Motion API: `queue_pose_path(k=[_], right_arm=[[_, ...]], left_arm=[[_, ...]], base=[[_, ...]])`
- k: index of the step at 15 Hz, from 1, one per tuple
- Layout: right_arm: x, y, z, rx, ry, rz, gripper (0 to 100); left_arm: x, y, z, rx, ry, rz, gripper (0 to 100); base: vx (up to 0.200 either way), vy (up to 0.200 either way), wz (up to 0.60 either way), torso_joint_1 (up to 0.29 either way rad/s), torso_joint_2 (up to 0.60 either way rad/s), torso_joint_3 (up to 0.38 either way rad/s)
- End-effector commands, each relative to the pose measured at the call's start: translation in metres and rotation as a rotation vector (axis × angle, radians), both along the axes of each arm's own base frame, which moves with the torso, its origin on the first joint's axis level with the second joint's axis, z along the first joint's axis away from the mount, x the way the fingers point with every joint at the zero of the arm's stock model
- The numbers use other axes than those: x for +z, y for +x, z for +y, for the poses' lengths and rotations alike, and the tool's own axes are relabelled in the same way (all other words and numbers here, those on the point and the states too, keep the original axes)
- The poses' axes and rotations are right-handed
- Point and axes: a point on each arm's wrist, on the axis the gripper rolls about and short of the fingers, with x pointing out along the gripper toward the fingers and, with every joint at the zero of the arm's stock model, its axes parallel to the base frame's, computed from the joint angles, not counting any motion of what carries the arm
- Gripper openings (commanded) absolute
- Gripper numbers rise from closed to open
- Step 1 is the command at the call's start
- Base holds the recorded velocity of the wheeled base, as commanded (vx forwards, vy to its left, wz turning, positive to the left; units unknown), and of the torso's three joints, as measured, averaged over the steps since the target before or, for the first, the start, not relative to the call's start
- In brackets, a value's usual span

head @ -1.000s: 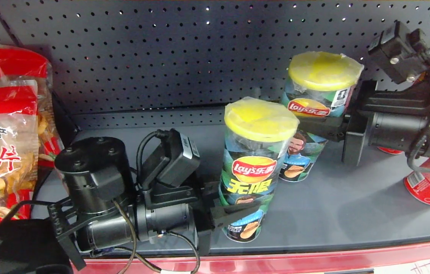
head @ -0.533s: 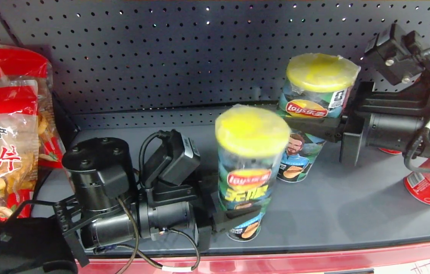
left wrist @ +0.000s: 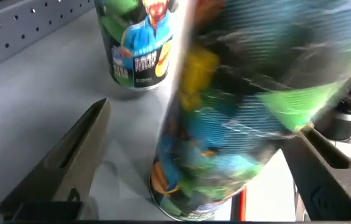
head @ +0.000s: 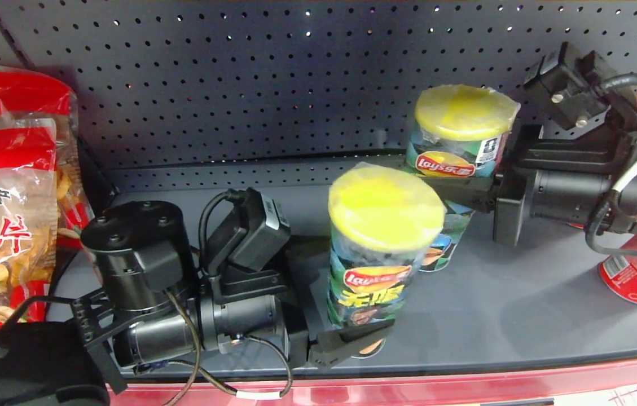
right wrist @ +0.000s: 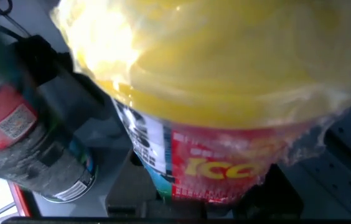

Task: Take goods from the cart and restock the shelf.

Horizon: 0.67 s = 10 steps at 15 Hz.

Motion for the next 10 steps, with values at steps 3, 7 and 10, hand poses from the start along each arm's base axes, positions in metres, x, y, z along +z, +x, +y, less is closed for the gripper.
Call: queue_pose_path(k=[3, 7, 10], right_arm=[[-0.004, 0.005, 0.003, 0.0, -0.009, 0.011, 0], [-0.006, 0.009, 0.004, -0.01, -0.013, 0.017, 0], [0.004, 0.015, 0.002, -0.03, 0.003, -0.008, 0]], left_arm=[[0.004, -0.021, 0.02, -0.003, -0.005, -0.005, 100], [0.018, -0.061, 0.054, -0.029, -0.053, -0.054, 100], [0.03, -0.071, 0.108, 0.177, -0.119, -0.097, 100]], base=[[0.0, 0.0, 0.0, 0.0, 0.0, 0.0], [0.0, 0.0, 0.0, 0.0, 0.0, 0.0], [0.0, 0.0, 0.0, 0.0, 0.0, 0.0]])
